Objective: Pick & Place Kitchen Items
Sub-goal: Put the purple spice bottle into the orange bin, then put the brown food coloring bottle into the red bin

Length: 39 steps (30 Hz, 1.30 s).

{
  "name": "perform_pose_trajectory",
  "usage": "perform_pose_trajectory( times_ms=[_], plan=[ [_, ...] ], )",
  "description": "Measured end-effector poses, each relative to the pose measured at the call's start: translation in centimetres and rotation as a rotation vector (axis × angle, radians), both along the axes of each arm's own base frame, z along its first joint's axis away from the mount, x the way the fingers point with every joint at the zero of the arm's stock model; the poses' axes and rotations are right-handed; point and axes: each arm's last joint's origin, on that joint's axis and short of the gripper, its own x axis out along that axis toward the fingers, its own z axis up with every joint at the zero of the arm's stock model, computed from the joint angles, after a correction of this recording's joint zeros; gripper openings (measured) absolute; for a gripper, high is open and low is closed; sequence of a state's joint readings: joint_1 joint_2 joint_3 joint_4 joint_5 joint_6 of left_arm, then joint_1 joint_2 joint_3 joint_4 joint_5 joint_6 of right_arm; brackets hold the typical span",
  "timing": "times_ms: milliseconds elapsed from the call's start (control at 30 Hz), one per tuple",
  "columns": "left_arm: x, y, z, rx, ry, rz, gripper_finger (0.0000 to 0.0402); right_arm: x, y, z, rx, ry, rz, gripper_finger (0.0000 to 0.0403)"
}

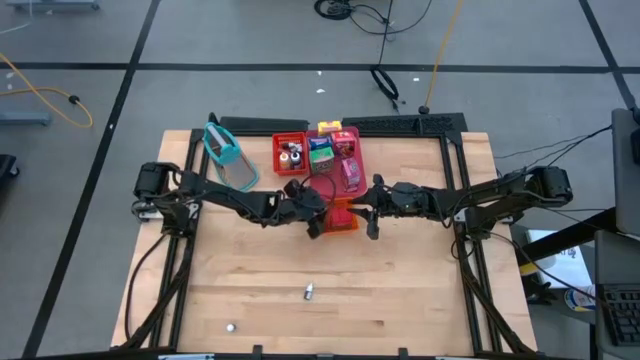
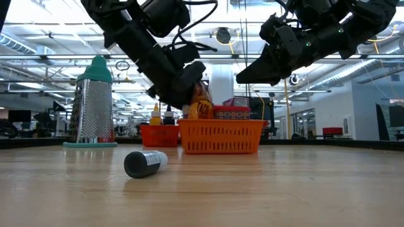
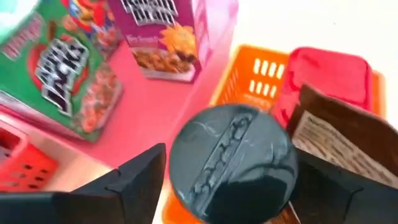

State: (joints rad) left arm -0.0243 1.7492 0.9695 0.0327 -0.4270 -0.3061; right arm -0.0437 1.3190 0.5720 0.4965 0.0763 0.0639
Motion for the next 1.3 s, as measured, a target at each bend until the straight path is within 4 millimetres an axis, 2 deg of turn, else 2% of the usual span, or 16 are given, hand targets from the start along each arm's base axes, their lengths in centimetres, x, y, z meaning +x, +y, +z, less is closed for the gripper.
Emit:
perform_pose_trajectory(
  times_ms=[167, 400, 633, 800, 1033, 1300],
  plan=[
    [0.1, 0.6, 0.2, 0.018, -0.021, 0.021, 0.0306, 0.0, 0.0, 0.0, 0.0, 0.0, 0.0, 0.0093],
    [0.1, 1.0, 0.2, 0.042, -0.005, 0.013, 0.0295, 0.0, 0.0, 0.0, 0.0, 0.0, 0.0, 0.0093],
    [-0.7, 1.1, 2.3, 0.092, -0.03, 0.037, 0.0296, 0.0, 0.0, 0.0, 0.0, 0.0, 0.0, 0.0093],
    [-2.1, 0.9, 3.8, 0.087, 0.01, 0.034, 0.0296, 0.0, 0.0, 0.0, 0.002, 0.001, 0.0, 0.0093],
    [-4.5, -2.1, 5.5, -0.004, 0.062, -0.051, 0.0296, 0.0, 0.0, -0.1, 0.003, 0.008, -0.001, 0.0093],
    [-6.1, -7.6, 6.2, -0.075, 0.036, -0.153, 0.0296, 0.0, 0.0, -0.1, 0.001, 0.008, 0.0, 0.0093]
  ],
)
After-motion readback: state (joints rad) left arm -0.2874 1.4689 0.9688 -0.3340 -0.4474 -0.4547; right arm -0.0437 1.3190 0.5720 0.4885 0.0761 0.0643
